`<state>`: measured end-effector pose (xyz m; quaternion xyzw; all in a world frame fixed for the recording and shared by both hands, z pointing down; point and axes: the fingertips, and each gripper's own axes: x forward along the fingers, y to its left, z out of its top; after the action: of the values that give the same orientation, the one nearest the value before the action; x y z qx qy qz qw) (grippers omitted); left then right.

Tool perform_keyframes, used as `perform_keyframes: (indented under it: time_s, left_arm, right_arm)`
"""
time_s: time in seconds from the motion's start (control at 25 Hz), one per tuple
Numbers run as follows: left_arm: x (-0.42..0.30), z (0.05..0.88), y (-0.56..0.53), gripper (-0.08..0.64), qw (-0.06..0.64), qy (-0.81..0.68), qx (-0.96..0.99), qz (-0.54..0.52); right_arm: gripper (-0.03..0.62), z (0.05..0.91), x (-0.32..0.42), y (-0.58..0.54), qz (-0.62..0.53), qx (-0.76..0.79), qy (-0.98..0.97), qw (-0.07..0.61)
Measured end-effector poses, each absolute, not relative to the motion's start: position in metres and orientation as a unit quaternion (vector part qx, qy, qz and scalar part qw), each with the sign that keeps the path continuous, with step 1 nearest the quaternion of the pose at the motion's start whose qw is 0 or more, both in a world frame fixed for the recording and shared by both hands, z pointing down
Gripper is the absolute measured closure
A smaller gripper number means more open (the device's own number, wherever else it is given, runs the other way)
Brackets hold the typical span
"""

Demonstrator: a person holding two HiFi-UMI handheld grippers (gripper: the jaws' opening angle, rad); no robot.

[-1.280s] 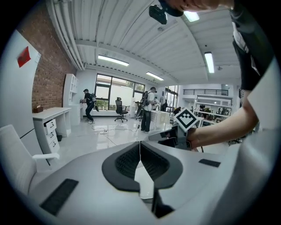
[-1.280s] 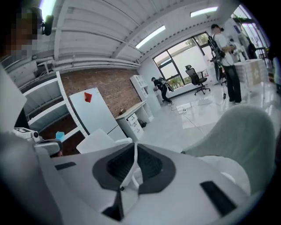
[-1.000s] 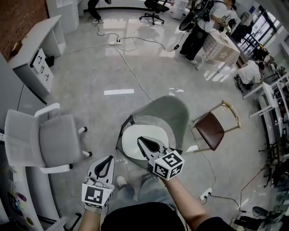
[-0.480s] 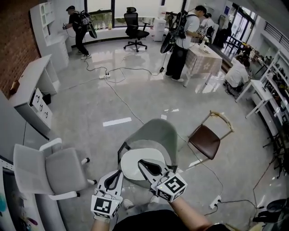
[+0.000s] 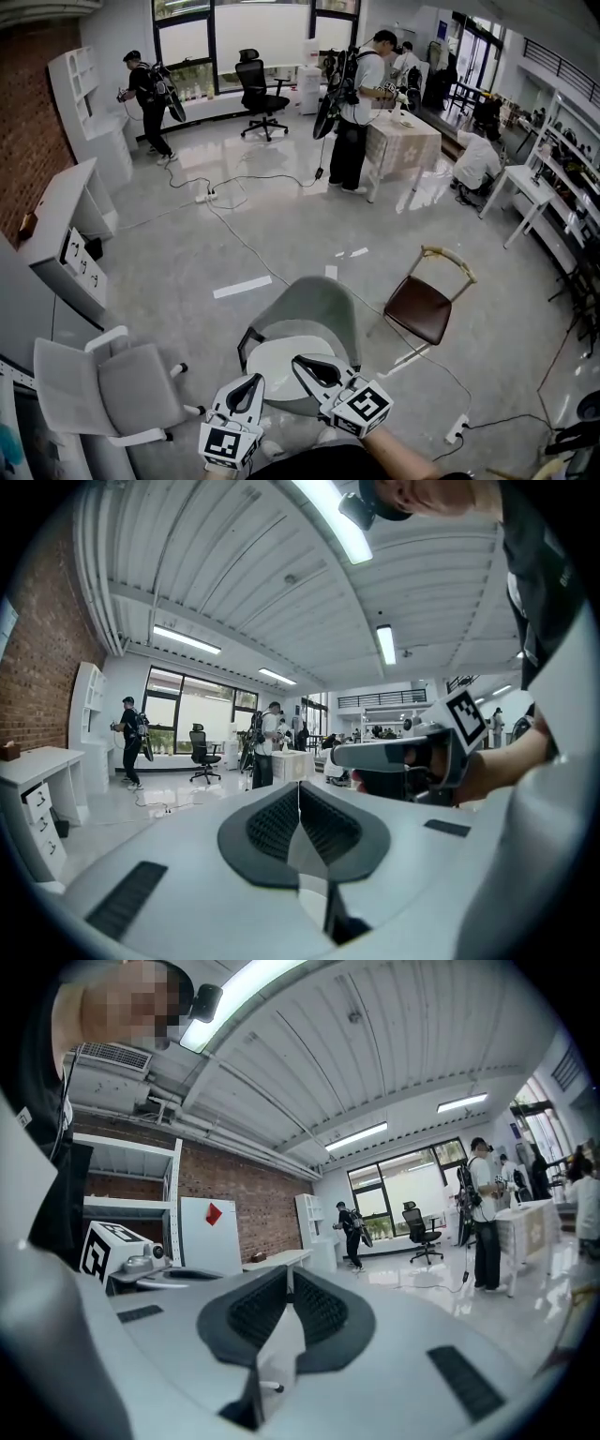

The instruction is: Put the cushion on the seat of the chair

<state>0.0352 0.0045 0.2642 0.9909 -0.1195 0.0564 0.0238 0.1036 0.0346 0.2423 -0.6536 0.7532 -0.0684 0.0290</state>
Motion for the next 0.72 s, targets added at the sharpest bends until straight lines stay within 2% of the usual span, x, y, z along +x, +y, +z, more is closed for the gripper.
perform_keyframes:
  time_s: [0.72]
  left_arm:
    - [0.060, 0.256, 0.020, 0.546, 0.003, -0.107, 0.993, 0.056]
  right_arm:
    - [0.577, 0.236, 0.129, 0.051, -0.049, -0.664, 0.746, 0.032]
